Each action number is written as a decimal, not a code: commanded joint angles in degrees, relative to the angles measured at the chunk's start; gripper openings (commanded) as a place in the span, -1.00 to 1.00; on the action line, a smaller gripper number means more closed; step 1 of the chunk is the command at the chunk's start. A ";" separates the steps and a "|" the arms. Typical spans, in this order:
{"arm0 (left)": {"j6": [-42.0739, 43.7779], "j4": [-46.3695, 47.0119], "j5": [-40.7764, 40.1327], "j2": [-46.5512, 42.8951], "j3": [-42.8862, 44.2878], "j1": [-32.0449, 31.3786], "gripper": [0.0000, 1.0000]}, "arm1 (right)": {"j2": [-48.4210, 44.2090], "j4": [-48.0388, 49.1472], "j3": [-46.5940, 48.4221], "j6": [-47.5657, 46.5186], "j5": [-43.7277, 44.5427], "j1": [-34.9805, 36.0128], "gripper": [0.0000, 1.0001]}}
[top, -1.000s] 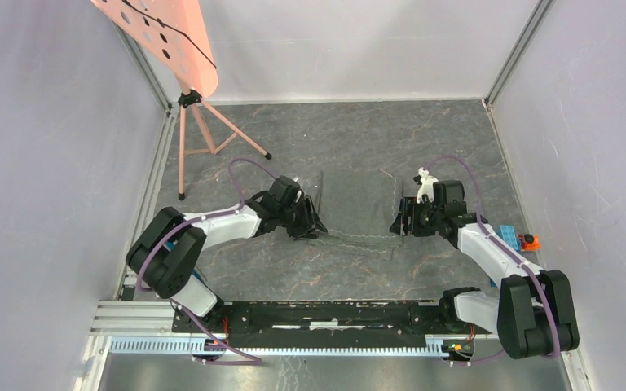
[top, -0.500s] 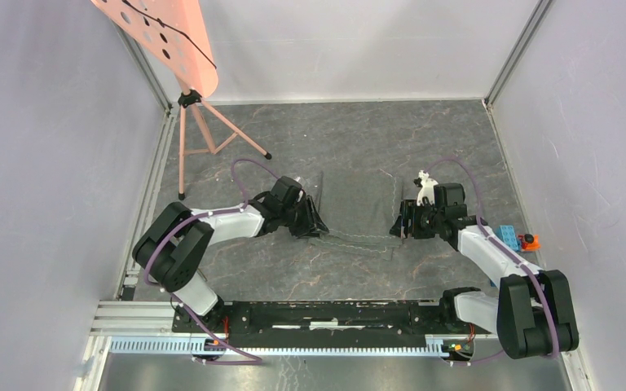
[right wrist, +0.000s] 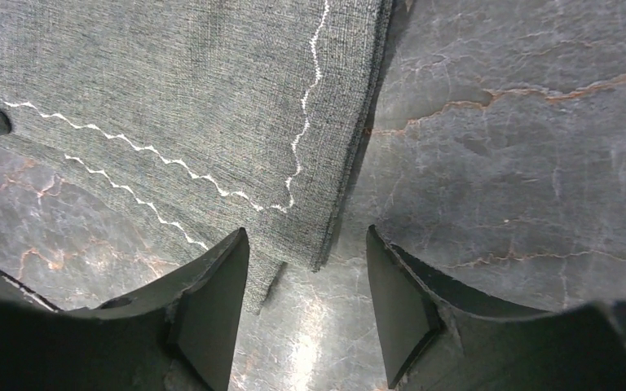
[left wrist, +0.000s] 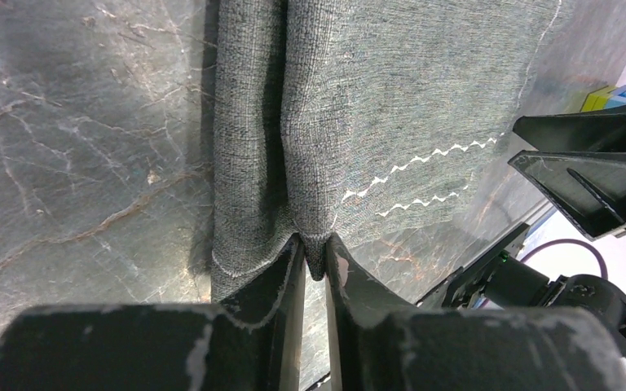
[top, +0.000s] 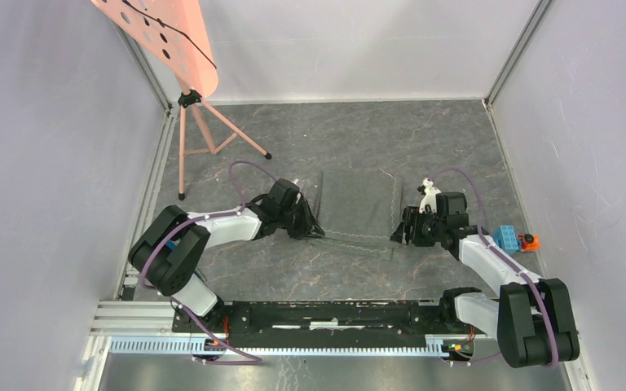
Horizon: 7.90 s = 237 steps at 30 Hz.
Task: Fold the napkin into a case and place the utensils inside
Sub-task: Smooth out the square-folded napkin at the center of the board.
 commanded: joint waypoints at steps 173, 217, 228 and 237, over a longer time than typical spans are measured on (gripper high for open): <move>1.76 7.17 9.99 -7.17 -2.92 5.82 -0.56 | 18.73 21.05 28.52 6.41 -0.91 23.89 0.96; 8.34 3.67 0.51 2.77 -8.92 5.65 -0.76 | 72.15 41.12 61.39 19.21 -19.76 15.46 0.89; 8.61 -0.59 5.27 -7.29 -6.55 5.57 -0.47 | 44.40 -1.77 61.79 -5.21 -7.57 14.21 0.92; 13.09 -10.82 0.41 -12.47 -0.13 5.83 0.21 | 10.49 4.32 18.52 0.33 -8.96 14.53 0.34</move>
